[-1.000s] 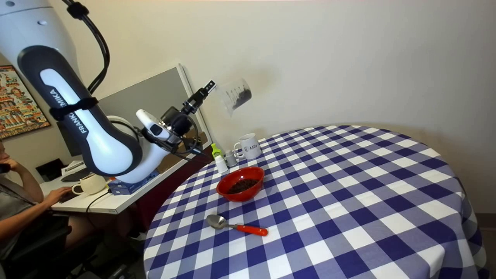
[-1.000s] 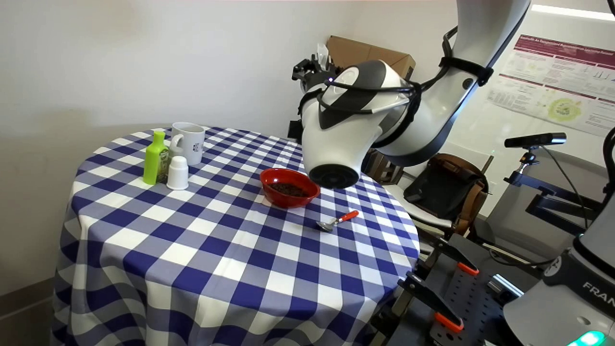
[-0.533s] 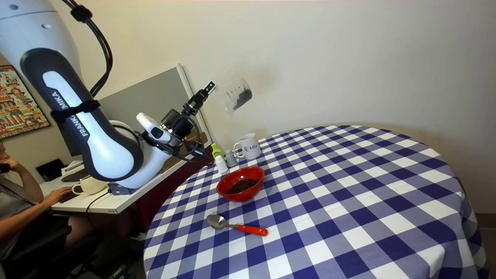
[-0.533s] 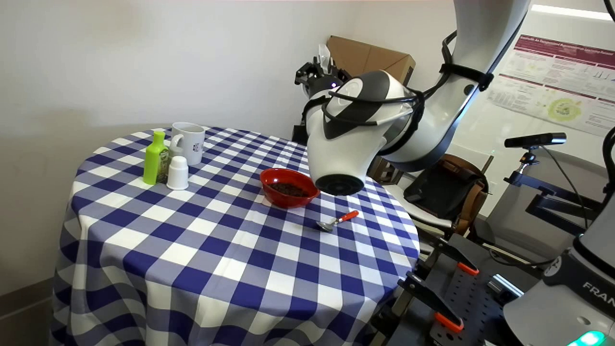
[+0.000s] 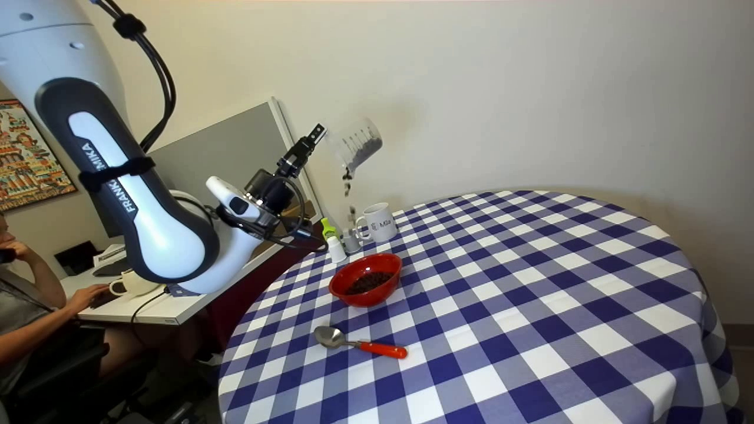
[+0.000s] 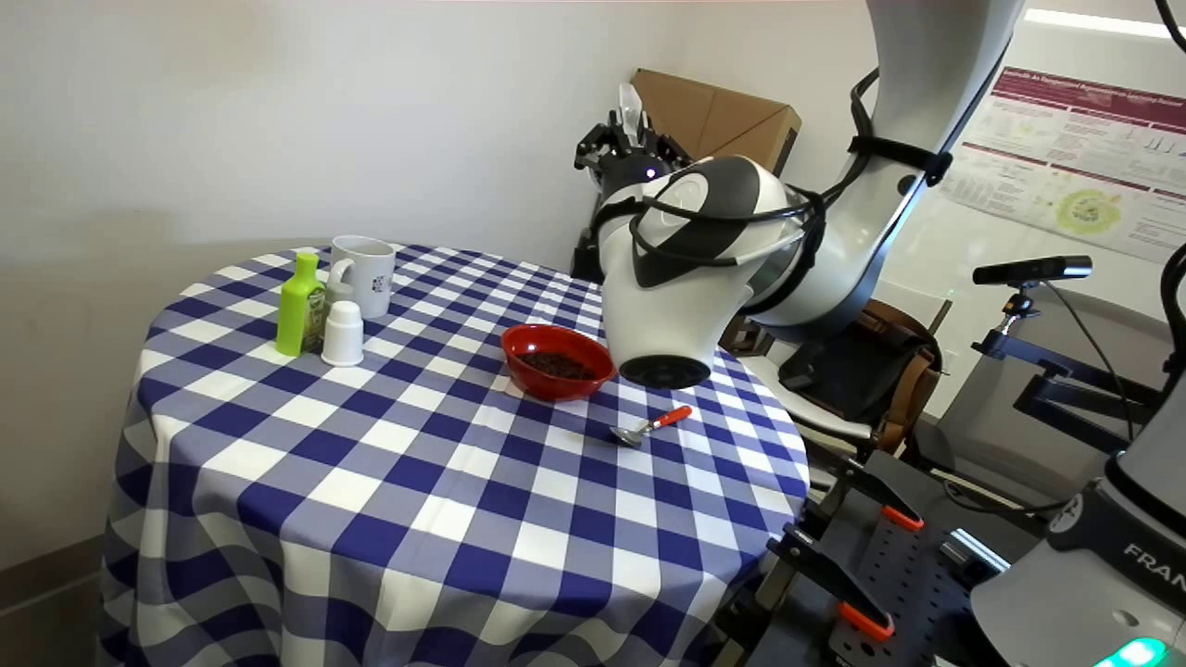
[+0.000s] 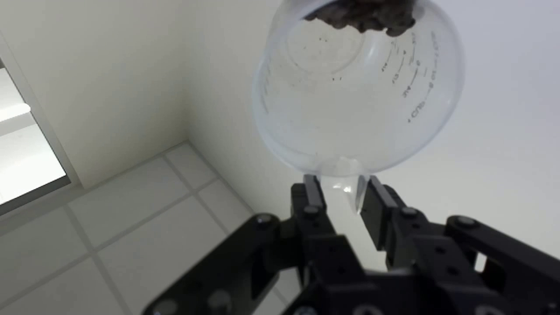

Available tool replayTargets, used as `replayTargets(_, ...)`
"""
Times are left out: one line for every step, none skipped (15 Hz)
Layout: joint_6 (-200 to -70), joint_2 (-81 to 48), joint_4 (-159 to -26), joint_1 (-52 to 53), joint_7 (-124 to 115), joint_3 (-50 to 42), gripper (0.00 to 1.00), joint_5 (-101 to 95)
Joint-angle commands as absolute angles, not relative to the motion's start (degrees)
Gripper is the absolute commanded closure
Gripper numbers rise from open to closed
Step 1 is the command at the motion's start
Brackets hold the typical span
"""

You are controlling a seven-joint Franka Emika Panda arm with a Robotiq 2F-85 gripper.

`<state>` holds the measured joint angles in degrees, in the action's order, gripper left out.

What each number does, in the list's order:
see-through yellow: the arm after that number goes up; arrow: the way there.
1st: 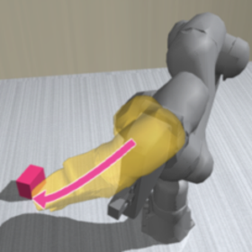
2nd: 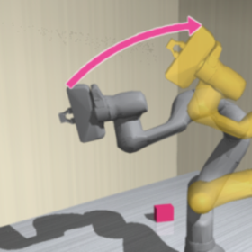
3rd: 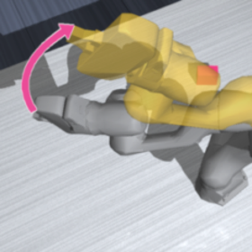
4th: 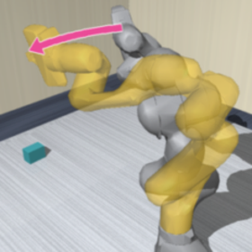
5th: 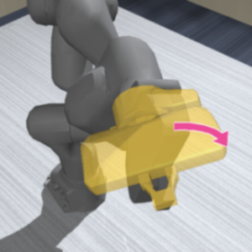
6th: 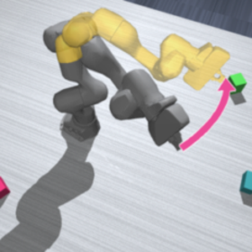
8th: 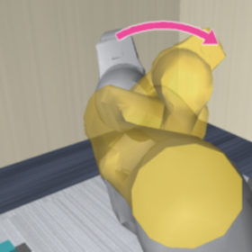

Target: Pour the contents in the jug into the red bowl

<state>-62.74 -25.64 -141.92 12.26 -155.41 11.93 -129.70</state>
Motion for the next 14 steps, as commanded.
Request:
replayTargets(-59.5, -26.3, -142.7, 11.8, -158.0, 11.8, 0.90, -131.3)
replayTargets(-59.5, -26.4, -142.7, 11.7, -158.0, 11.8, 0.90, -131.3)
replayTargets(-59.4, -26.4, -142.7, 11.7, -158.0, 11.8, 0.90, -131.4)
replayTargets(-59.3, -26.4, -142.6, 11.7, -158.1, 11.8, 0.90, -131.4)
replayTargets(-59.2, -26.5, -142.6, 11.7, -158.1, 11.8, 0.90, -131.4)
replayTargets(-59.1, -26.5, -142.6, 11.7, -158.1, 11.8, 0.90, -131.5)
replayTargets(-58.9, -26.5, -142.6, 11.8, -158.1, 11.8, 0.90, -131.6)
replayTargets(-58.7, -26.6, -142.6, 11.8, -158.1, 11.7, 0.90, -131.9)
replayTargets(-58.4, -26.6, -142.7, 11.9, -158.1, 11.7, 0.90, -132.3)
replayTargets(-58.3, -26.6, -142.7, 11.9, -158.1, 11.7, 0.90, -132.5)
replayTargets(-58.1, -26.7, -142.7, 11.9, -158.1, 11.7, 0.90, -132.9)
replayTargets(-57.8, -26.7, -142.8, 11.9, -158.1, 11.6, 0.90, -133.3)
replayTargets(-57.5, -26.8, -142.8, 11.9, -158.1, 11.6, 0.90, -133.6)
replayTargets(-57.2, -26.8, -142.8, 11.9, -158.1, 11.6, 0.90, -133.9)
